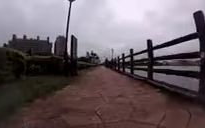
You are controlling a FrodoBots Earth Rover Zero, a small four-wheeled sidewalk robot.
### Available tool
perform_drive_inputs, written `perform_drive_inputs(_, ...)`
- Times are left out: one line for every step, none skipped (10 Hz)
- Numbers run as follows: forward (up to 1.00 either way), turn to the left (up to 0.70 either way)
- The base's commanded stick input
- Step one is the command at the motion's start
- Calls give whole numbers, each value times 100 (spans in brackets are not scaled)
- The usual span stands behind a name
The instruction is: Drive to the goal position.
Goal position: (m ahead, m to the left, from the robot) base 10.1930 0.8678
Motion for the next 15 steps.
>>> perform_drive_inputs(100, 0)
perform_drive_inputs(100, 0)
perform_drive_inputs(100, 0)
perform_drive_inputs(100, 0)
perform_drive_inputs(100, 0)
perform_drive_inputs(100, 0)
perform_drive_inputs(100, 0)
perform_drive_inputs(100, 0)
perform_drive_inputs(100, 9)
perform_drive_inputs(100, 33)
perform_drive_inputs(100, 40)
perform_drive_inputs(100, 40)
perform_drive_inputs(100, 0)
perform_drive_inputs(100, 0)
perform_drive_inputs(100, 0)
